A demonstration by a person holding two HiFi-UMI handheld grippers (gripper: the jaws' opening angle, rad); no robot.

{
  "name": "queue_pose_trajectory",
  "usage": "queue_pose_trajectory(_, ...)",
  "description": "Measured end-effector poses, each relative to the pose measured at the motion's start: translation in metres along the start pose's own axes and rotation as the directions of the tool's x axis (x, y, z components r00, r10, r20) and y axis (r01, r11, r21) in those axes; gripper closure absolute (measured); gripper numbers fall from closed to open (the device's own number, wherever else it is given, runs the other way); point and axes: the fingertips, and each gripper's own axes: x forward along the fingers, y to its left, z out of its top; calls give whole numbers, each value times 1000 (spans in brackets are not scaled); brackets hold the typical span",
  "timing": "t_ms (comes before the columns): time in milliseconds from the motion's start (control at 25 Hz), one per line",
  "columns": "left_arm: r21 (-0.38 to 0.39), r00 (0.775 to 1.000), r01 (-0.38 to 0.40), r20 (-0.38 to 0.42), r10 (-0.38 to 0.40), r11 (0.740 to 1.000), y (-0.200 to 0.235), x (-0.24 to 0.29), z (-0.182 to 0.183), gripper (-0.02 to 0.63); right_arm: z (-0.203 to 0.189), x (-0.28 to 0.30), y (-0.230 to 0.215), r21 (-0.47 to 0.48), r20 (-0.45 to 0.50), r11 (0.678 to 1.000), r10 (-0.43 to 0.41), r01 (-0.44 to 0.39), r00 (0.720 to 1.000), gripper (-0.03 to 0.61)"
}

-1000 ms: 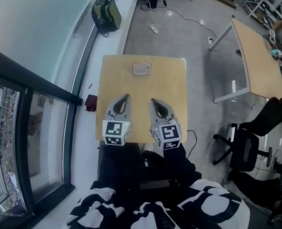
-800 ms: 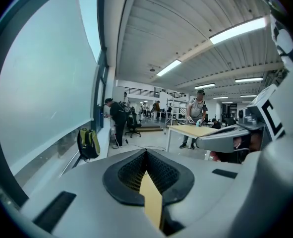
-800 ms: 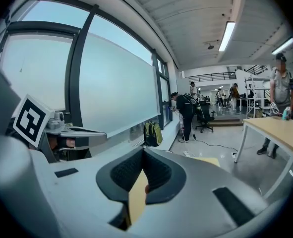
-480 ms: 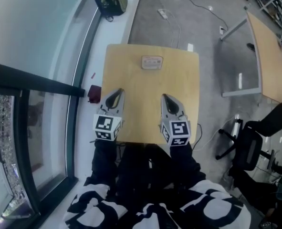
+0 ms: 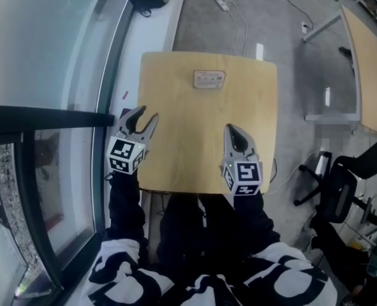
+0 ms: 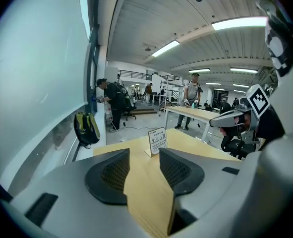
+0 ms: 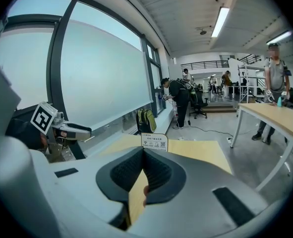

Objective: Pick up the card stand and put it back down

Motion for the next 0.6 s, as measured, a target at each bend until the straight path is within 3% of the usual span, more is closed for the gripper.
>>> queue_pose_trajectory(80,-21,999,32,-16,-32,999,5,12,-2,343,-7,5,-3,8,-16,1000,2,-2,1000,557)
queue_pose_trajectory(200,-27,996,92,5,-92,995,9,34,9,238,-13,12,-7,19,-29,1000,1,0,1000,558)
queue_pose_trajectory(360,30,980,197,-35,-196,980,1,70,16,219,-17,24,-14,11,-51,1000,14,-13,999,557)
queue_pose_trajectory(600,87,937,349,-69,-344,933,-13,125,9,219,-25,38,-29,47,-48,999,0,2,999,557)
